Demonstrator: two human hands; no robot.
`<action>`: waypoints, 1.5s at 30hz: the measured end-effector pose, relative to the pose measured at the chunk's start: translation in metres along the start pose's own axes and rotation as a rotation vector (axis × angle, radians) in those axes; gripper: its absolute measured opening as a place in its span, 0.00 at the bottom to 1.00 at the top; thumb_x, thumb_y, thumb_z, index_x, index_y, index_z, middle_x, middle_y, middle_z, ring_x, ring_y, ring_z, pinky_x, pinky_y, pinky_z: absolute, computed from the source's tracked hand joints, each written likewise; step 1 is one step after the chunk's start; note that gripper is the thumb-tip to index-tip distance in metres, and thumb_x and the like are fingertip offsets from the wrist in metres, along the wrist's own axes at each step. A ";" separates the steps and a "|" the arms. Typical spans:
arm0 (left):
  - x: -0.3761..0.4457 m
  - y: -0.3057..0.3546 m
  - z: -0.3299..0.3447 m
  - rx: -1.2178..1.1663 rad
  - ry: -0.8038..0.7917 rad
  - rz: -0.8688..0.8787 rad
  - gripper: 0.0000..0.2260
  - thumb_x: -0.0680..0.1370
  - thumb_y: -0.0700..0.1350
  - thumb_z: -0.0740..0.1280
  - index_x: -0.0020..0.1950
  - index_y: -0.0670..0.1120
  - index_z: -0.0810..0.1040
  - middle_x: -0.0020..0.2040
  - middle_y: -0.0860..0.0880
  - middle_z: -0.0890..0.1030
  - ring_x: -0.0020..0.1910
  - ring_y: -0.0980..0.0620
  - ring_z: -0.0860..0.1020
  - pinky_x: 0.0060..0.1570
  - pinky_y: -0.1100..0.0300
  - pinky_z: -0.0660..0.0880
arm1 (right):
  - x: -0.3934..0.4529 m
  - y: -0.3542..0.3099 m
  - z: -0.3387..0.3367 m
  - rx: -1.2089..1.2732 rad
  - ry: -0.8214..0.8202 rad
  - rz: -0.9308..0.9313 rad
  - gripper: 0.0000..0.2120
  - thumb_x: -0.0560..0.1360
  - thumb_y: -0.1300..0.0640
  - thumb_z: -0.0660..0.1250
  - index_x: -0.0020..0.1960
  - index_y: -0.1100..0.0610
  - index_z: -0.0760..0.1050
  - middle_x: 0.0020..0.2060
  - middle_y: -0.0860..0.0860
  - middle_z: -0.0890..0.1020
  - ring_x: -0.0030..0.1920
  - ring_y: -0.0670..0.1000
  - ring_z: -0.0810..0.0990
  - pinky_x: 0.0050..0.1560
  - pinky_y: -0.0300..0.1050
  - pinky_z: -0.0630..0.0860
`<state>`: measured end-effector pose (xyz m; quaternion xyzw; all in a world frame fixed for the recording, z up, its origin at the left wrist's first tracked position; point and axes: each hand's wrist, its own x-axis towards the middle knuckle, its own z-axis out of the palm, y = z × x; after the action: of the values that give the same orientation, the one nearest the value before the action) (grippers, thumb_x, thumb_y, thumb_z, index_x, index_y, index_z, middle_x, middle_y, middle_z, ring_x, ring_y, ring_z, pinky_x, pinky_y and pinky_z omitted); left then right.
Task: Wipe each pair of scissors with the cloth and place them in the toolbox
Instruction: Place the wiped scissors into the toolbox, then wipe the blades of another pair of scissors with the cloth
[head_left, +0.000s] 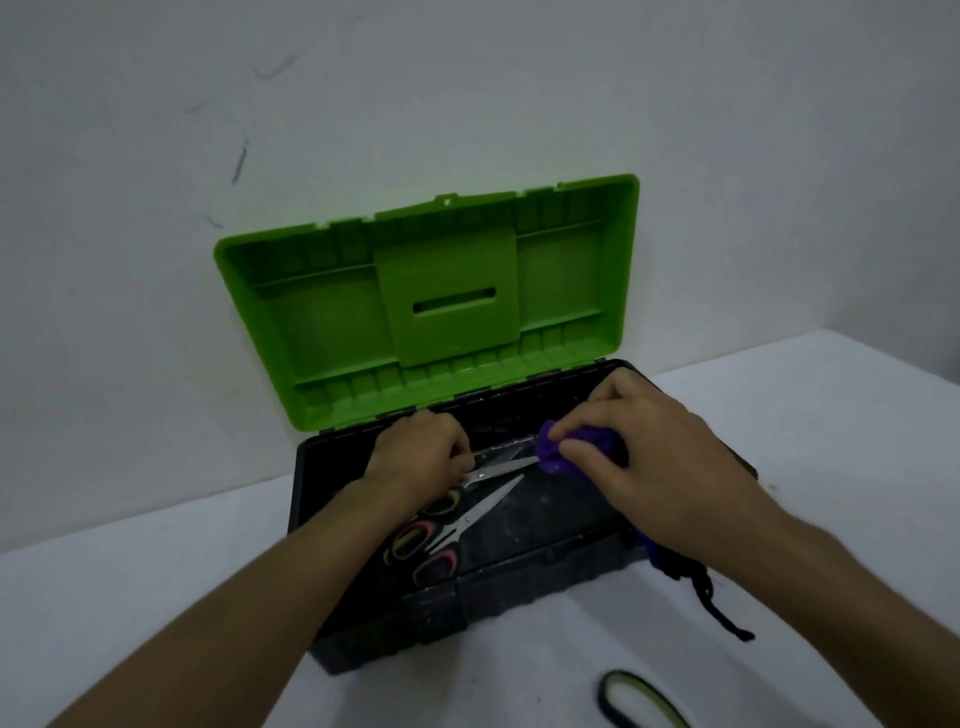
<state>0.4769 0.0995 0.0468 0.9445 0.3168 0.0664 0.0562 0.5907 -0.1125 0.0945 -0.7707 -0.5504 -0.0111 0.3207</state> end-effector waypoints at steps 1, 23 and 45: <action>-0.004 0.002 -0.004 0.024 0.051 0.013 0.07 0.77 0.52 0.68 0.48 0.53 0.85 0.49 0.51 0.86 0.49 0.48 0.82 0.48 0.53 0.79 | -0.004 -0.002 -0.002 0.011 0.023 -0.002 0.07 0.77 0.48 0.67 0.53 0.42 0.80 0.46 0.40 0.70 0.46 0.42 0.74 0.48 0.40 0.72; -0.272 0.170 0.019 -0.022 -0.252 0.163 0.27 0.70 0.73 0.62 0.50 0.50 0.73 0.45 0.52 0.76 0.40 0.54 0.73 0.38 0.57 0.72 | -0.251 -0.011 -0.048 0.063 0.194 0.317 0.12 0.75 0.46 0.68 0.57 0.44 0.77 0.49 0.43 0.77 0.48 0.39 0.75 0.40 0.27 0.70; -0.304 0.078 0.008 -1.375 -0.239 -0.266 0.15 0.74 0.31 0.67 0.57 0.44 0.75 0.42 0.47 0.83 0.38 0.49 0.80 0.41 0.54 0.77 | -0.220 -0.076 -0.010 0.306 0.274 0.023 0.25 0.72 0.46 0.73 0.68 0.46 0.74 0.52 0.39 0.81 0.52 0.36 0.78 0.51 0.25 0.72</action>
<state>0.2840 -0.1474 0.0236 0.6491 0.3073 0.1401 0.6816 0.4426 -0.2884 0.0574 -0.7105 -0.4881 -0.0282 0.5060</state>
